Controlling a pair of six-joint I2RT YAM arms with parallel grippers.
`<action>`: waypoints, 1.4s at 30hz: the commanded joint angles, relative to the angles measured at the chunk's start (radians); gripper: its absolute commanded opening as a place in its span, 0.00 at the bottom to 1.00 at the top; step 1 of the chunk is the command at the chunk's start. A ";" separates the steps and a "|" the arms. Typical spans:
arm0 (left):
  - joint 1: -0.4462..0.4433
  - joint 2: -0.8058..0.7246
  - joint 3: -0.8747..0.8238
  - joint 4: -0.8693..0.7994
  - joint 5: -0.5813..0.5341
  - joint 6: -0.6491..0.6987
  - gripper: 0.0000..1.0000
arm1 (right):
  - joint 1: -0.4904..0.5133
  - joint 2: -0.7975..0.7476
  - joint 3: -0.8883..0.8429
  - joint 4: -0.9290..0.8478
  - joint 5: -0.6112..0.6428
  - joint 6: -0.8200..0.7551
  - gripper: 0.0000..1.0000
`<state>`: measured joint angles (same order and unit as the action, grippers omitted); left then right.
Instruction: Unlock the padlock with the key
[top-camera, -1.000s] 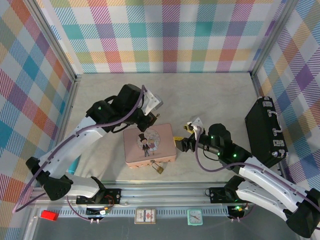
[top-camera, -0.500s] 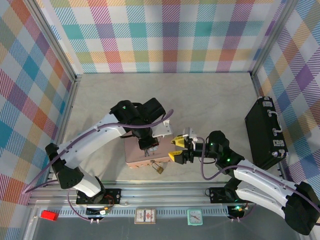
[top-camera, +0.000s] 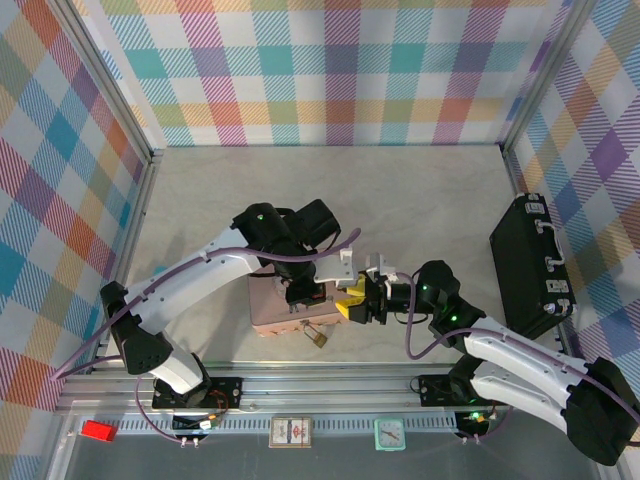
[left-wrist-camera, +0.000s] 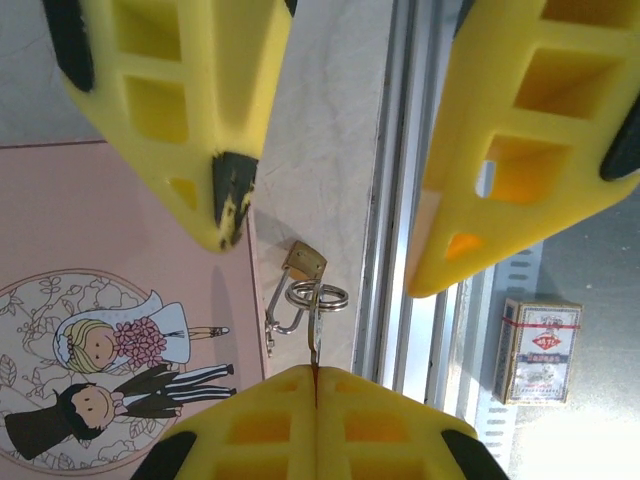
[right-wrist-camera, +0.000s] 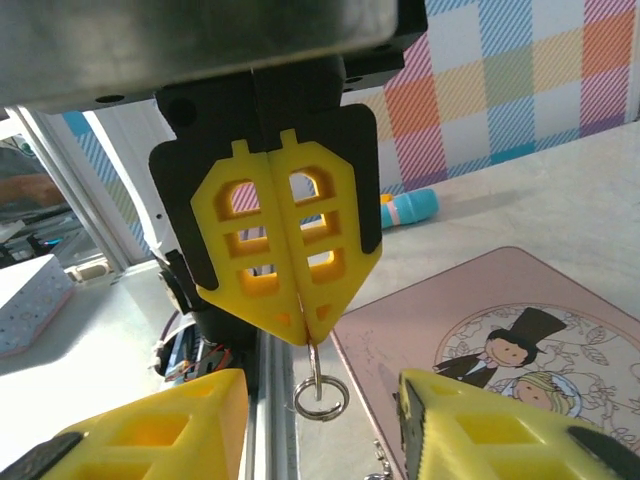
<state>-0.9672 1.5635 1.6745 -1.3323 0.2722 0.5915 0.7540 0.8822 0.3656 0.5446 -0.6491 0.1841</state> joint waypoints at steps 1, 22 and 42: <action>-0.008 0.008 0.035 -0.007 0.035 0.031 0.00 | 0.004 0.013 0.010 0.045 -0.063 0.011 0.41; -0.010 0.020 0.039 0.026 0.035 0.030 0.00 | 0.004 0.040 0.027 0.067 -0.107 0.033 0.23; -0.010 0.009 0.022 0.051 0.027 0.024 0.00 | 0.004 0.012 0.006 0.057 -0.041 0.035 0.34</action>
<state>-0.9676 1.5749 1.6859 -1.2793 0.2878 0.5999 0.7532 0.8825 0.3645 0.5869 -0.6743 0.2245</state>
